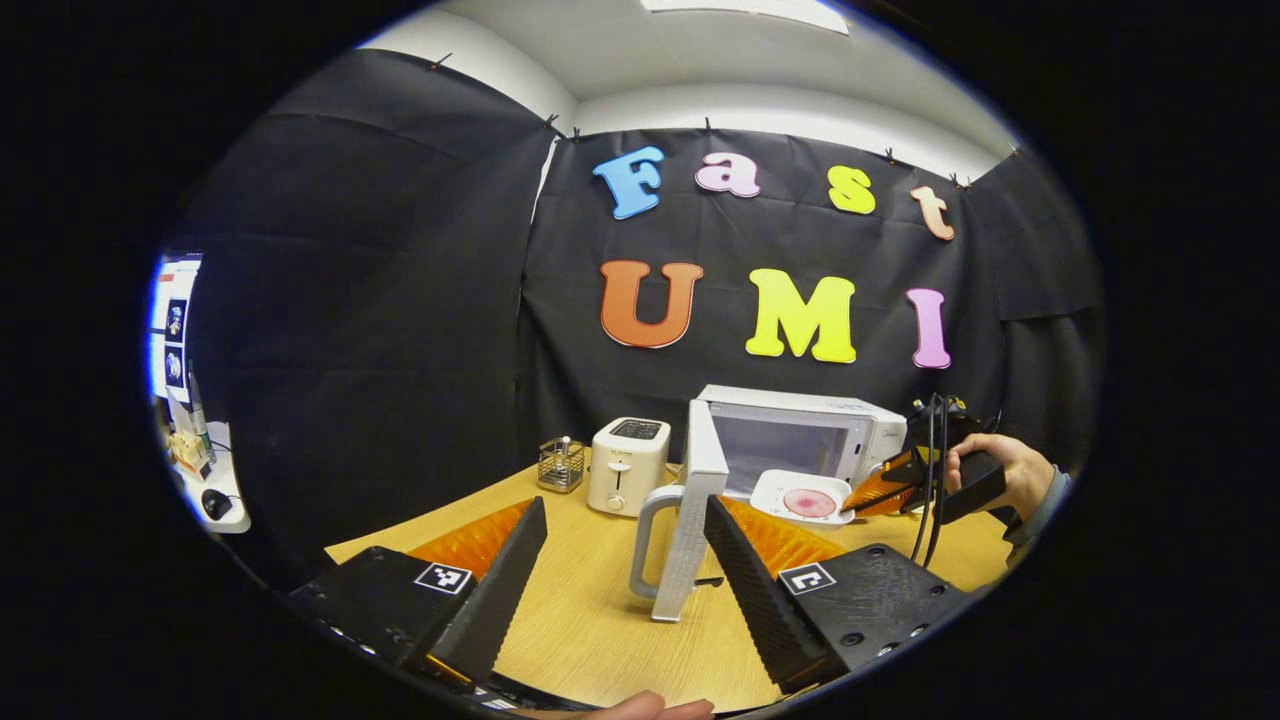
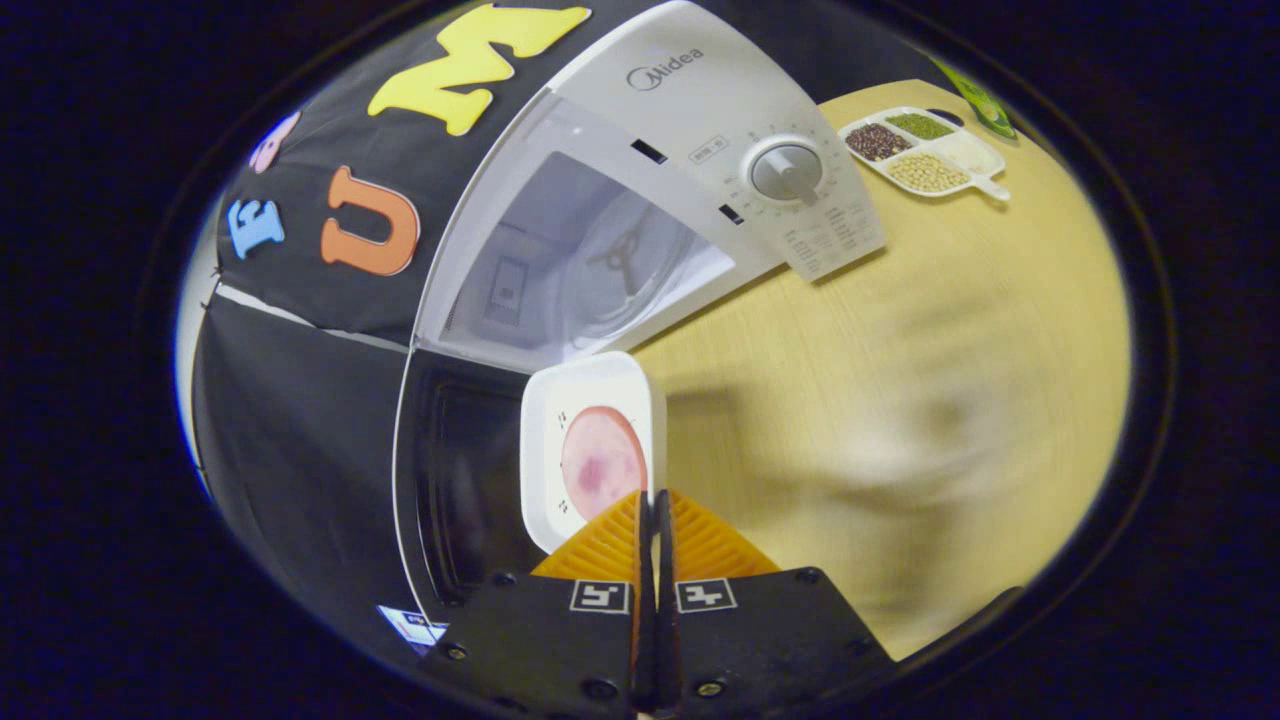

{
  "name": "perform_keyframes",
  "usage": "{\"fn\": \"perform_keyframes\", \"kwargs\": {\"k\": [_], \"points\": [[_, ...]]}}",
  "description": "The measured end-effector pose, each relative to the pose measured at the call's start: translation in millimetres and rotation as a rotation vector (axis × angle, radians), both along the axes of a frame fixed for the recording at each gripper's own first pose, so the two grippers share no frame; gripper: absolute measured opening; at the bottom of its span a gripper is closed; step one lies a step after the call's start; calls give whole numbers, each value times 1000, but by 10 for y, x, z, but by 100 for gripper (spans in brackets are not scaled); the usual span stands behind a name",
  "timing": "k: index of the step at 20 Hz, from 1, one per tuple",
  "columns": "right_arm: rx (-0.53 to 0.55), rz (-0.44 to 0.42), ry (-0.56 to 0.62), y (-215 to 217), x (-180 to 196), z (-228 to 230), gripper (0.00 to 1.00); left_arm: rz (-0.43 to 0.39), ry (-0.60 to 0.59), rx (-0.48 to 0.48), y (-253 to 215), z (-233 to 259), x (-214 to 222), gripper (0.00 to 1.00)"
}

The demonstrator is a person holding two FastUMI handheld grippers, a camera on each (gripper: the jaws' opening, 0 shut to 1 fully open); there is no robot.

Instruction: Open the microwave oven with the left hand, put the food in, and close the microwave oven.

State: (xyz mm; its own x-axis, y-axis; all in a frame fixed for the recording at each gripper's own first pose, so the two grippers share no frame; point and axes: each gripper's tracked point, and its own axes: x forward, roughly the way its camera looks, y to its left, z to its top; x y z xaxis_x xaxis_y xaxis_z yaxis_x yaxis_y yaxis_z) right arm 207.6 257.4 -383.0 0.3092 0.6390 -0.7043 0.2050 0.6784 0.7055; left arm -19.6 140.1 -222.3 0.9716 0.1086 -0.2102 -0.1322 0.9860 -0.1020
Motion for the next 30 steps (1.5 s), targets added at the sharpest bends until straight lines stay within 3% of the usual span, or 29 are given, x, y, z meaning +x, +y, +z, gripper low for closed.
{"fn": "perform_keyframes", "kwargs": {"k": [5, 7, 10, 15, 19, 22, 23, 24, 29, 30], "points": [[74, -183, -30, 370, 347, -182, 4, -12, -1, -6, 51, -110, 71, 95], [92, -314, -102, 426, 615, -230, 0, -19, -3, 4, 65, -161, 93, 95], [122, -511, -202, 456, 1004, -262, 4, -15, 5, 36, 122, -242, 136, 95], [193, -723, -359, 537, 1607, -283, 4, -4, 15, 34, 193, -372, 267, 95], [112, -746, -410, 573, 1889, -576, 4, -6, 28, 29, 217, -455, 335, 95], [83, -832, -367, 548, 1922, -821, 5, 1, 29, 36, 211, -506, 386, 95], [78, -851, -375, 529, 1932, -809, 0, 6, 32, 38, 212, -533, 388, 95], [56, -858, -391, 512, 1964, -811, 5, 3, 37, 40, 192, -547, 402, 95], [23, -825, -459, 570, 2067, -790, 11, -12, 38, 55, 134, -553, 420, 95], [1, -806, -473, 574, 2079, -796, 3, -3, 38, 52, 137, -565, 418, 95]]}}
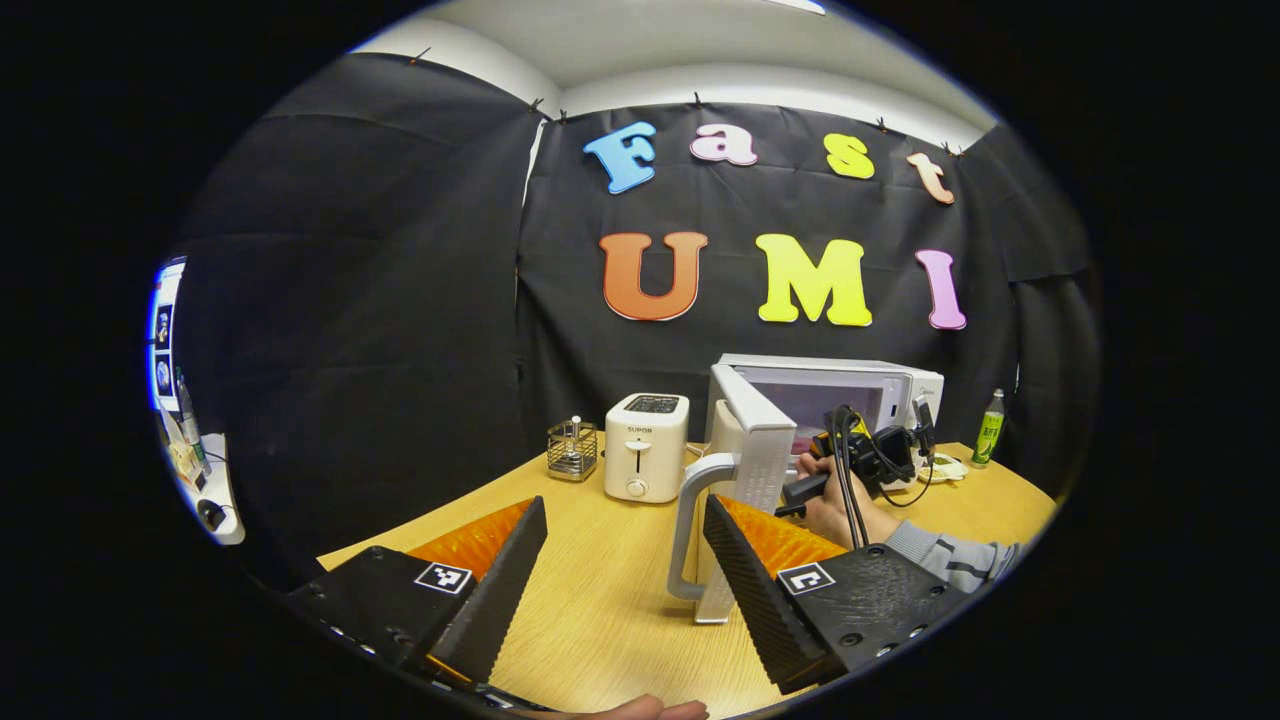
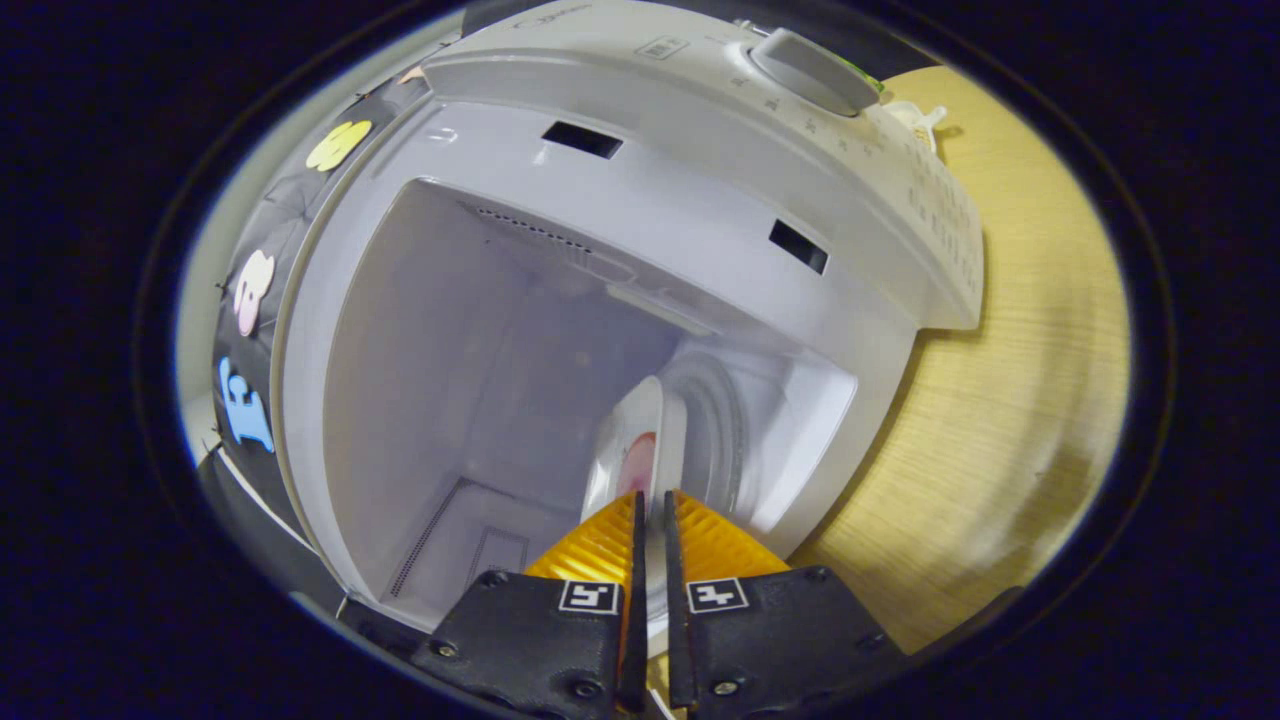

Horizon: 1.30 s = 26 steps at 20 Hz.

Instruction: Open the microwave oven with the left hand, put the food in, and close the microwave oven.

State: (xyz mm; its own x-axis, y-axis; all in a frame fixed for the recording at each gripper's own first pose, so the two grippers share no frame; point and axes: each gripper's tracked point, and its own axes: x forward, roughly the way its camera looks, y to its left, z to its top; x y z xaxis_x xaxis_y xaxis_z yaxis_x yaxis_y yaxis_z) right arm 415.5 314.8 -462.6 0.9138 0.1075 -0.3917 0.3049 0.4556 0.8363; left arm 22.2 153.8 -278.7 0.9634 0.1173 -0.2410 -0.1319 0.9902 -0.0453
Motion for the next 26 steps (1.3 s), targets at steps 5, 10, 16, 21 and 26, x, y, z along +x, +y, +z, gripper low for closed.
{"fn": "perform_keyframes", "kwargs": {"k": [5, 10, 16, 21, 26], "points": [[-240, 64, -50, -85, 7, 45, 15, 14, 17, 5, -28, -66, -28, 95], [-540, 205, -87, -76, -28, 47, 37, 45, 31, -35, 69, -191, -93, 95], [-895, 343, -115, -213, -175, 72, 92, 90, 56, -99, 352, -463, -110, 94], [-958, 468, -151, -365, -544, 395, 92, 83, 48, -86, 526, -560, 12, 61], [-989, 558, -252, -674, -1130, 1009, 100, -14, 19, -67, 414, -458, 144, 48]]}}
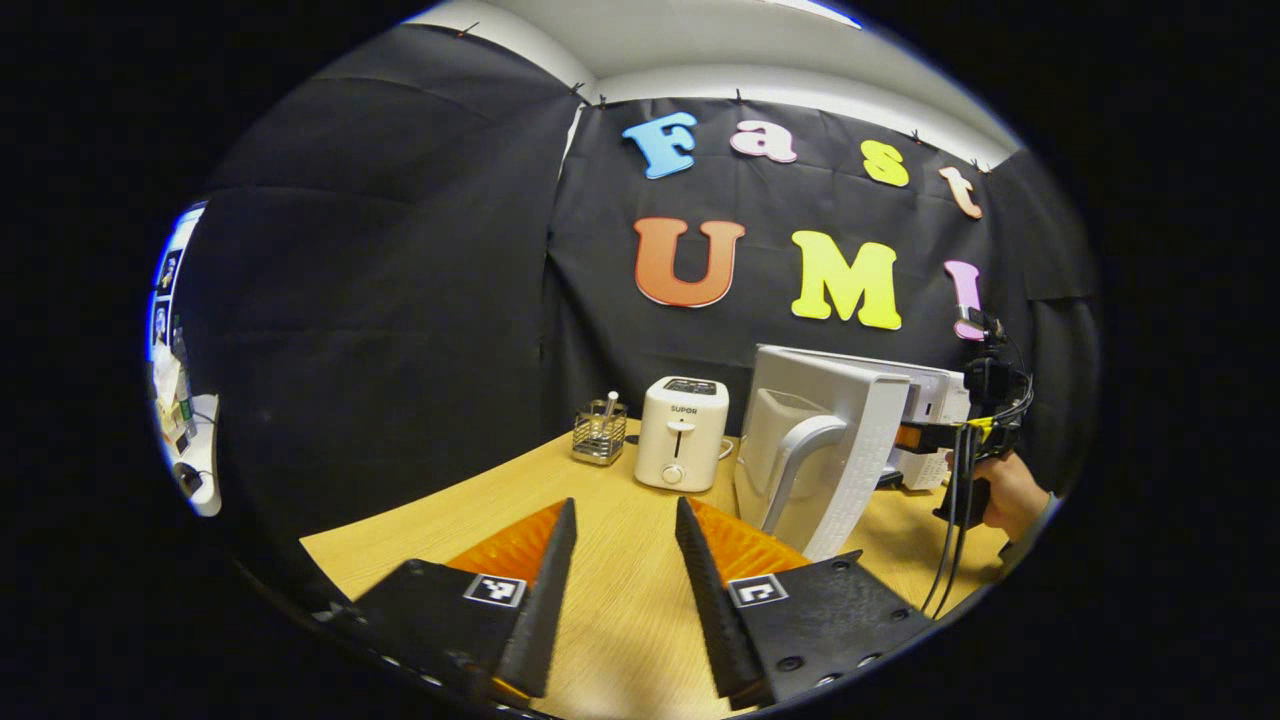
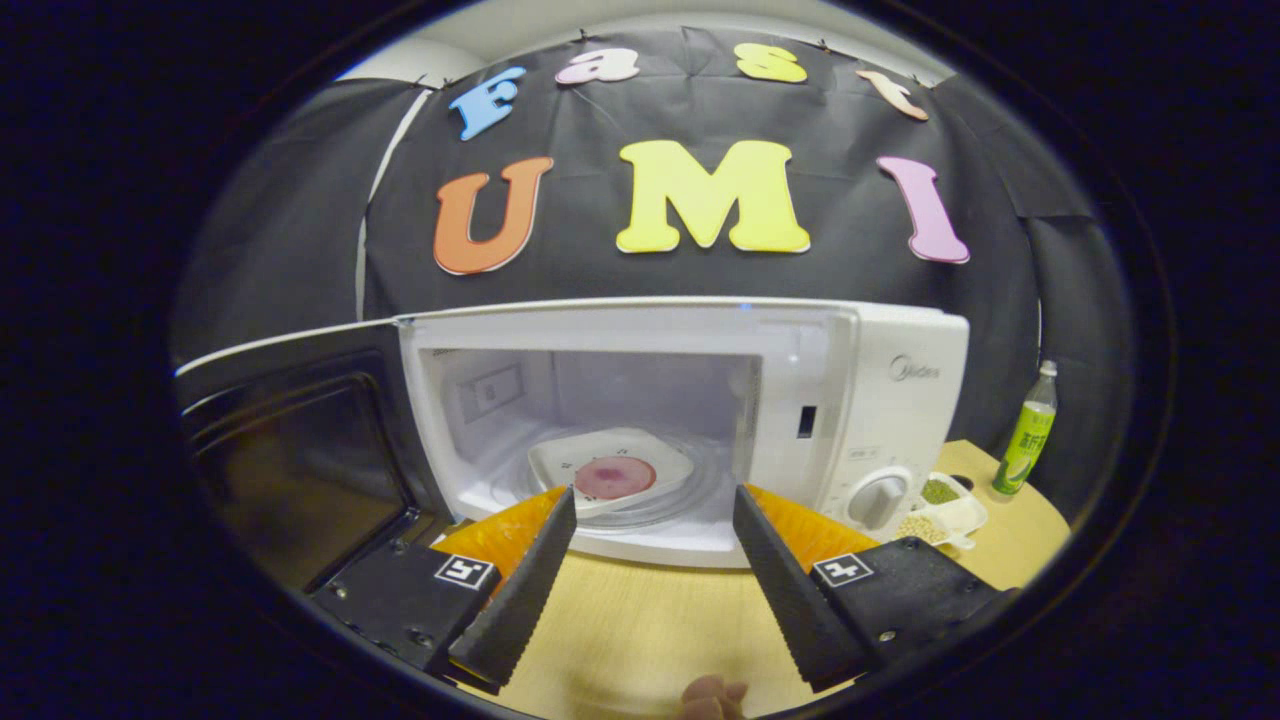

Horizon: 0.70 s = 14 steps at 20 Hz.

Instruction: Open the microwave oven with the left hand, put the food in, and close the microwave oven.

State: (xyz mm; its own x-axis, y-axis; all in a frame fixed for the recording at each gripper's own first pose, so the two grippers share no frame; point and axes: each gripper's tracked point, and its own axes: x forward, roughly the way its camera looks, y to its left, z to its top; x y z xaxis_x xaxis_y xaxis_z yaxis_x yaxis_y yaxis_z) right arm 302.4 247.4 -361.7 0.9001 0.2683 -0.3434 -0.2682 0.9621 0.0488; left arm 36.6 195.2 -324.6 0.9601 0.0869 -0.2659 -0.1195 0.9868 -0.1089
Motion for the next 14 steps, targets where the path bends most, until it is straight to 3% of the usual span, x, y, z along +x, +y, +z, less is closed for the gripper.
{"fn": "perform_keyframes", "kwargs": {"k": [1, 2, 3, 5, 7, 8, 9, 12, 13, 14], "points": [[-2, 16, -9, -81, -130, 106, 100, -8, -2, 8, 0, -34, 76, 8], [-11, 29, -22, -195, -290, 236, 100, -20, -12, 22, 4, -20, 129, 15], [-13, 38, -40, -290, -424, 354, 92, -12, -30, 51, 64, 19, 167, 4], [-5, 41, -85, -521, -709, 626, 92, -27, -16, 30, 21, -17, 198, 0], [3, 34, -118, -753, -966, 866, 92, -39, -16, 35, -44, -55, 288, 0], [4, 31, -138, -895, -1094, 1007, 100, -44, -24, 37, -64, -56, 333, 0], [11, 24, -155, -998, -1181, 1129, 92, -66, -18, 27, -134, -83, 377, 0], [7, 19, -166, -1286, -1457, 1347, 91, -107, -39, 27, -278, -34, 462, 0], [6, 15, -170, -1381, -1515, 1417, 100, -111, -46, 23, -339, -19, 469, 0], [1, 6, -182, -1484, -1565, 1481, 100, -128, -49, 11, -420, -9, 485, 0]]}}
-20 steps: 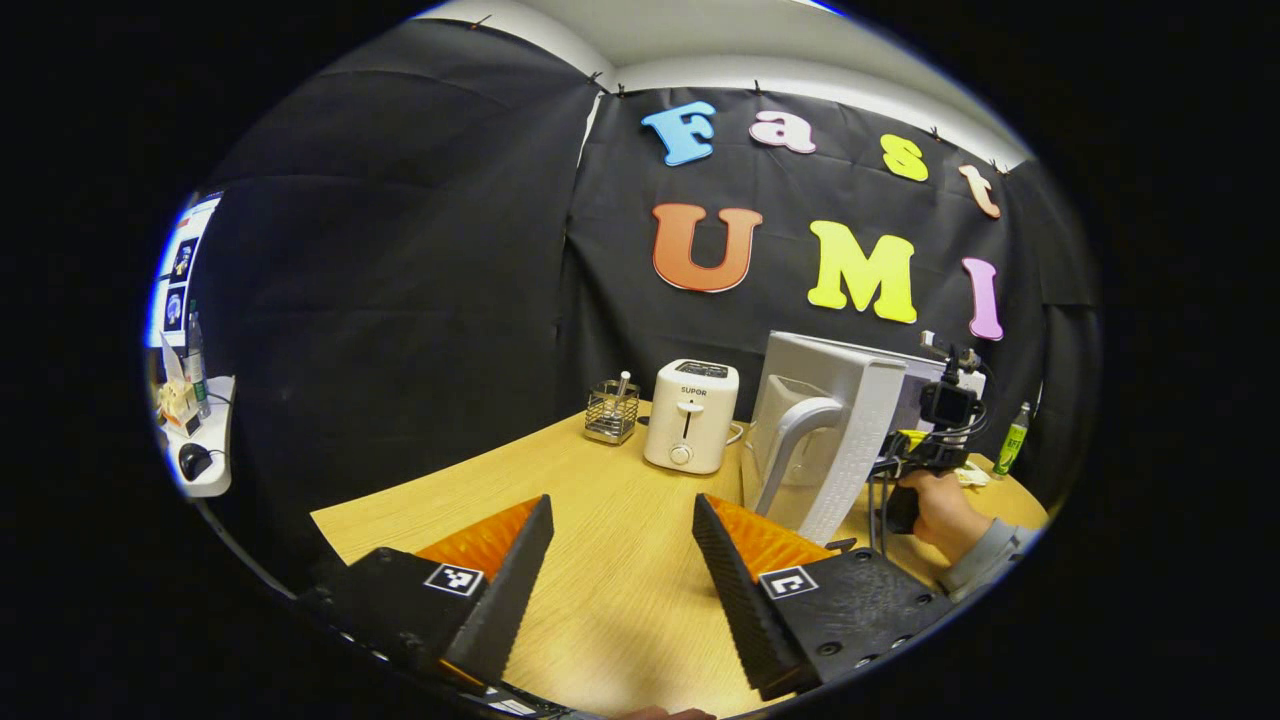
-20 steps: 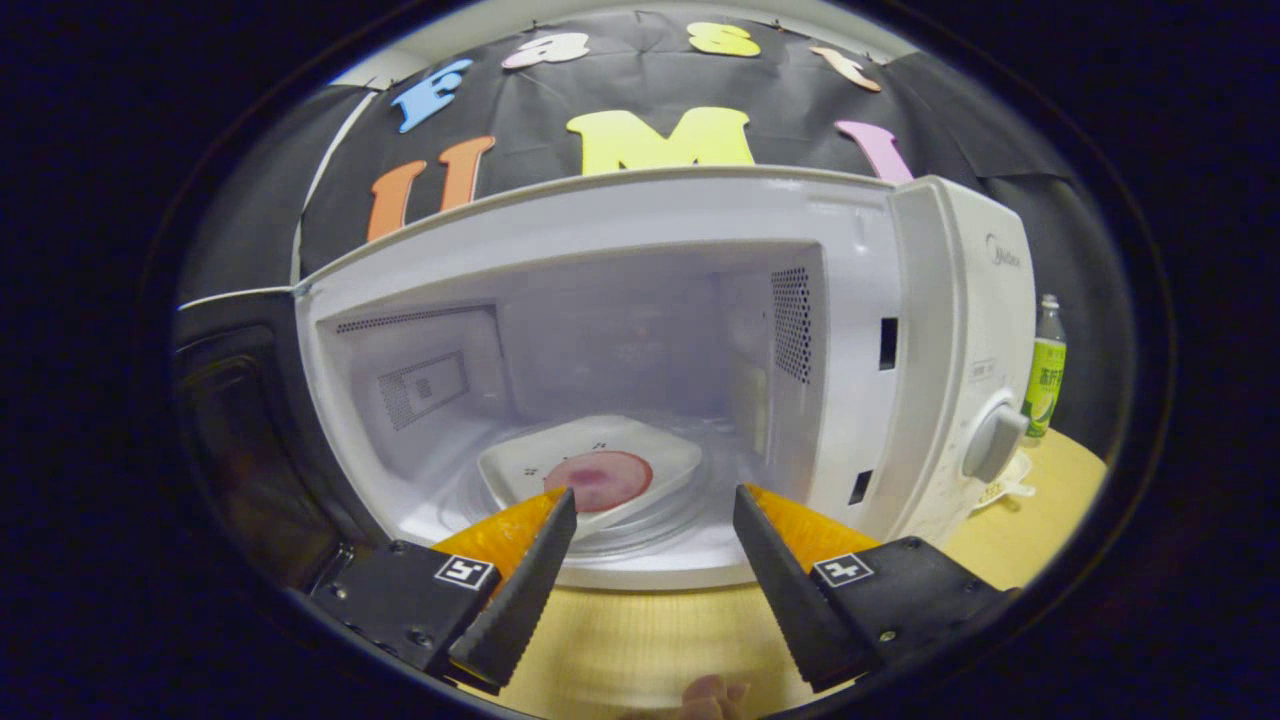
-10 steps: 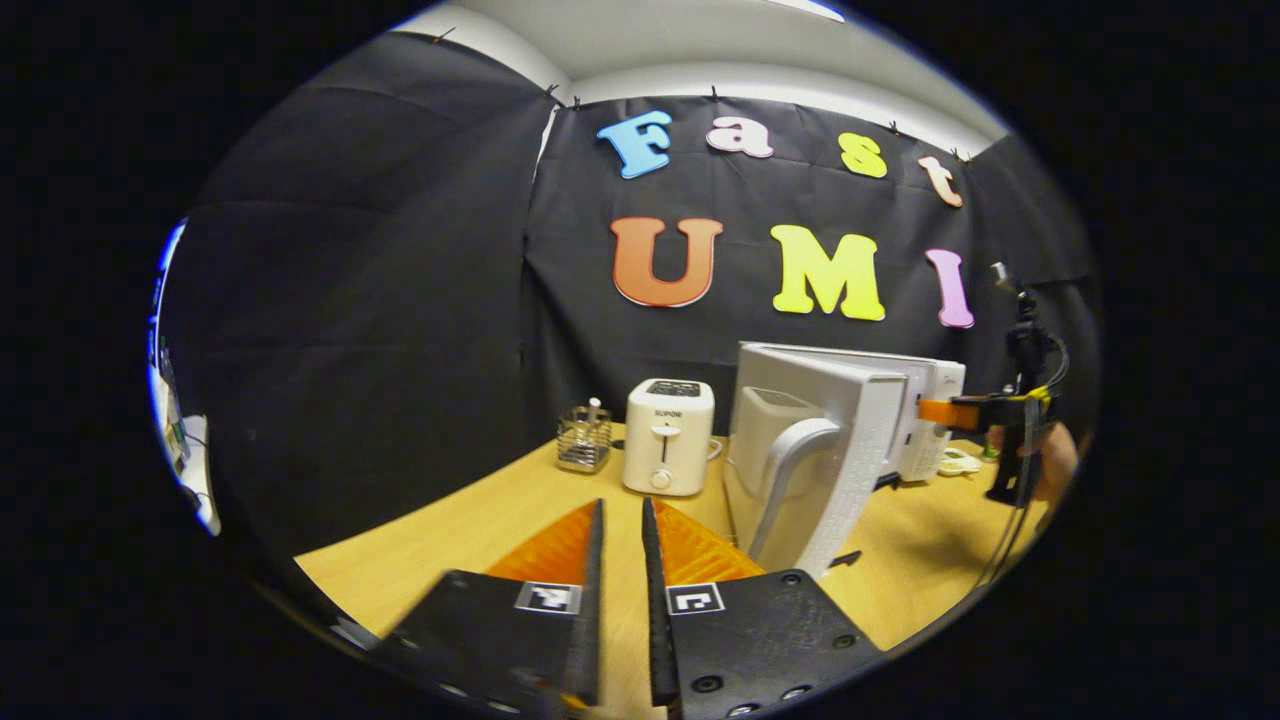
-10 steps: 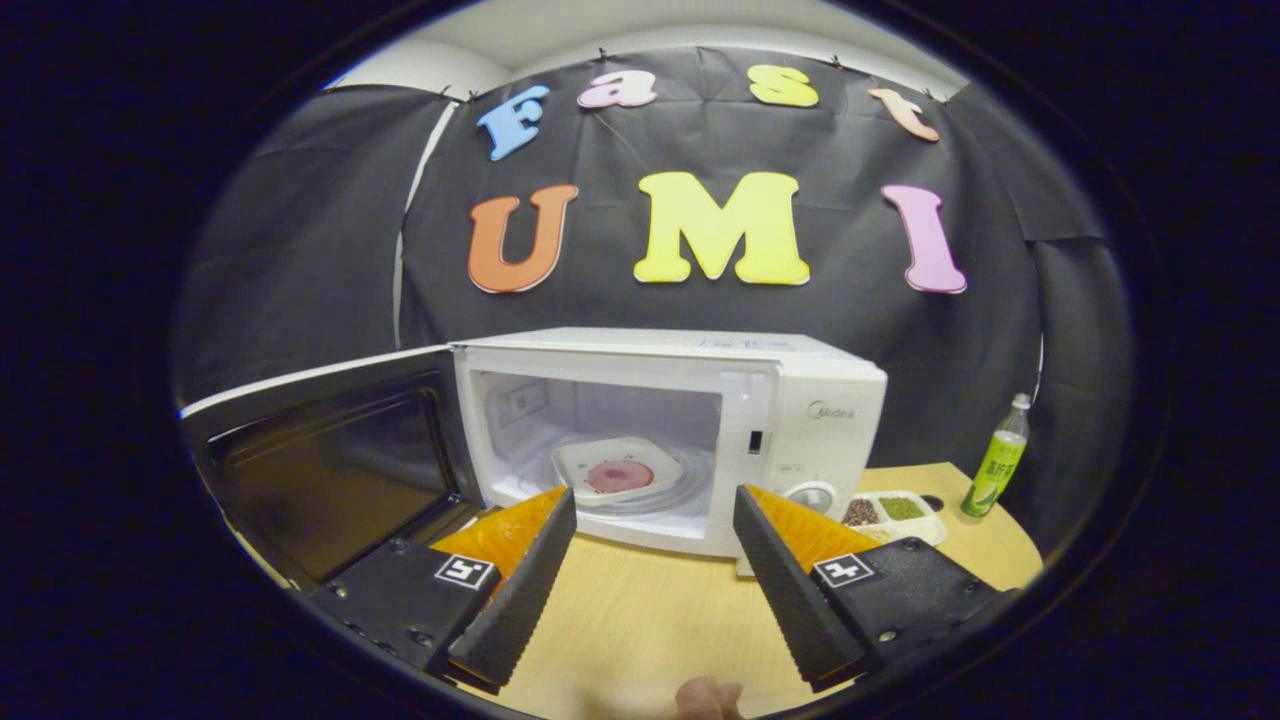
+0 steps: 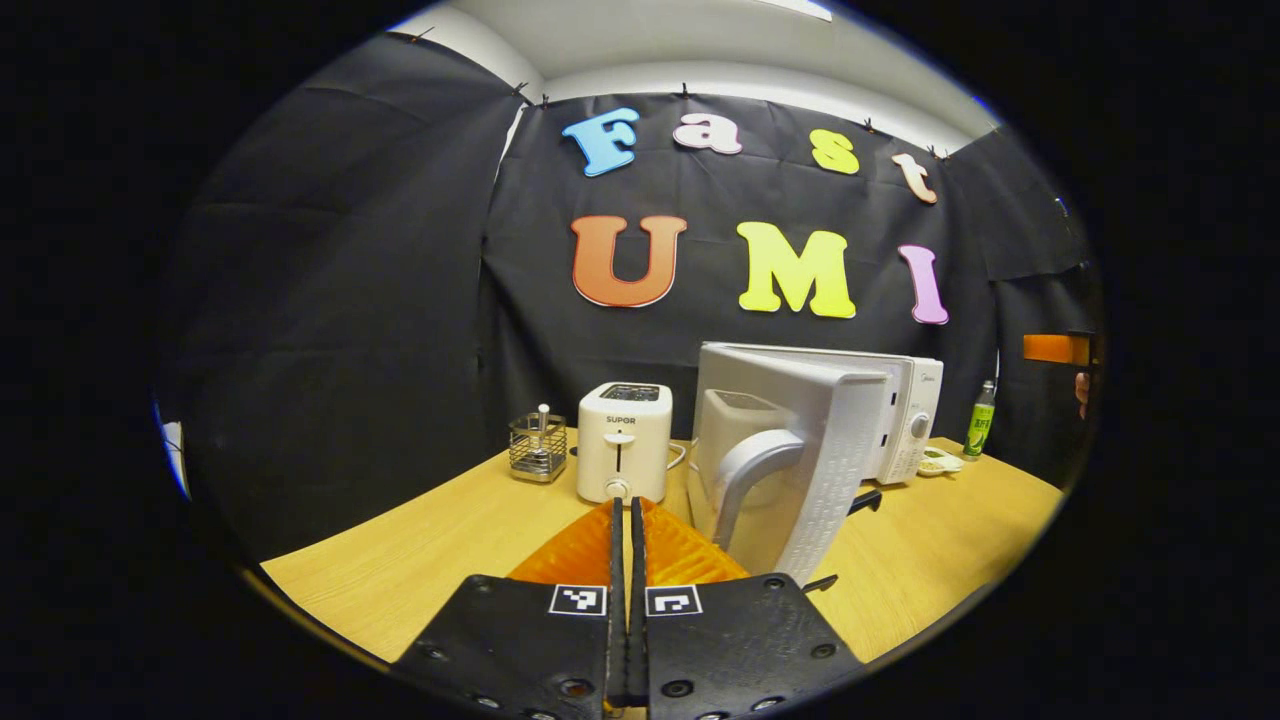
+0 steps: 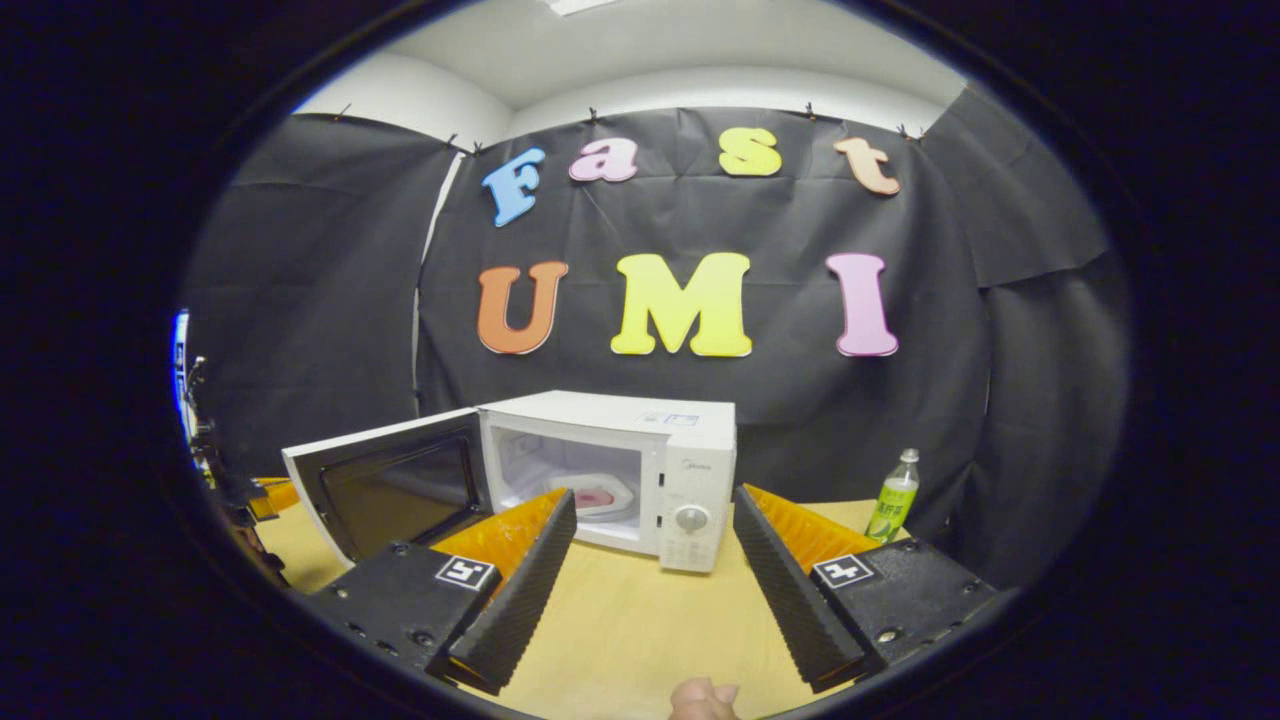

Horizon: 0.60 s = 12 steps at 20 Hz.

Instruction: Open the microwave oven with the left hand, put the food in, and close the microwave oven.

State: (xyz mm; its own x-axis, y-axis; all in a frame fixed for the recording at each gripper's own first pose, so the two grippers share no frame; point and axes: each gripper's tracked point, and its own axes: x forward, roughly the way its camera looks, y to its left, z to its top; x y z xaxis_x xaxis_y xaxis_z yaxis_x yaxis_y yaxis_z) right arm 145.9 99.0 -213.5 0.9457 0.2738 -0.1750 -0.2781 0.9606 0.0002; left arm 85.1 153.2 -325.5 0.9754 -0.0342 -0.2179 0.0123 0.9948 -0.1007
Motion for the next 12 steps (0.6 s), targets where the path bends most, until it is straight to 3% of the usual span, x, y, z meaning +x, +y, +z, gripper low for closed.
{"fn": "perform_keyframes", "kwargs": {"k": [1, 2, 4, 5, 12], "points": [[-3, -10, -14, -105, -38, 67, 92, -12, -3, -5, -104, 2, 21, 0], [-3, -23, -19, -213, -81, 114, 100, -4, -4, 17, -137, 17, 16, 0], [12, -39, -26, -384, -144, 167, 100, -47, -15, 6, -321, 53, 29, 0], [24, -49, -31, -471, -166, 192, 92, -75, -19, -7, -447, 83, 32, 0], [47, -97, -65, -992, -234, 339, 92, -290, 10, -3, -1337, 35, 161, 0]]}}
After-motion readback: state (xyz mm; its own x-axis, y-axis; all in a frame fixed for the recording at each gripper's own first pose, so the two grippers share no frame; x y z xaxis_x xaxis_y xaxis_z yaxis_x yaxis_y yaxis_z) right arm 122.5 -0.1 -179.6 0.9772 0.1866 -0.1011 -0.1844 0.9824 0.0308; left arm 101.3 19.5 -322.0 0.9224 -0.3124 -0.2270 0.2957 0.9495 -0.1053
